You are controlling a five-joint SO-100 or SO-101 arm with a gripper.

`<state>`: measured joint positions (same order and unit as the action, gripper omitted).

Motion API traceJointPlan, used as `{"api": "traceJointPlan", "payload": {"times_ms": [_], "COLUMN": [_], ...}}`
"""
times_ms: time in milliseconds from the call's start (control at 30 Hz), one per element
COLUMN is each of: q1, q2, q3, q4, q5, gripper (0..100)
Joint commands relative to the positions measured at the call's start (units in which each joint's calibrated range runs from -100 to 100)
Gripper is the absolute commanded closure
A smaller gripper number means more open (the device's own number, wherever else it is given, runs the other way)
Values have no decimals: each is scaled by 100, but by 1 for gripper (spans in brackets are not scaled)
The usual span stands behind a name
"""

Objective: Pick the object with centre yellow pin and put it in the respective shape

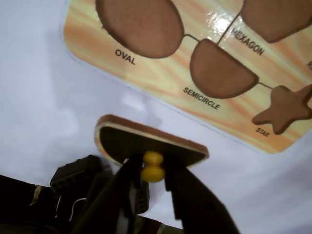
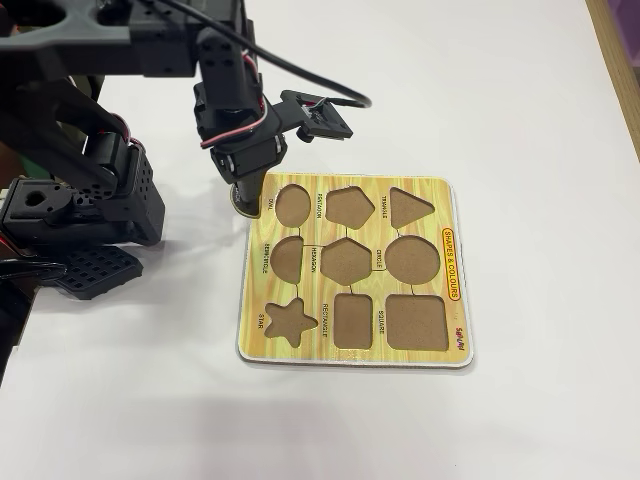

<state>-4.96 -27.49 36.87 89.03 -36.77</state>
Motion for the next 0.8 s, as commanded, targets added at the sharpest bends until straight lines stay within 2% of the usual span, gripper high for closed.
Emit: {"api": "traceJointPlan", "payload": {"times_ms": [0, 200, 500, 767], "q1": [398, 1013, 1687, 1746], "q2": [-330, -456, -422, 239], "q3": [-45, 45, 81, 18], "q4": [-44, -53, -70, -580], "q5": [172, 450, 586, 586], "gripper": [99, 99, 99, 99]}}
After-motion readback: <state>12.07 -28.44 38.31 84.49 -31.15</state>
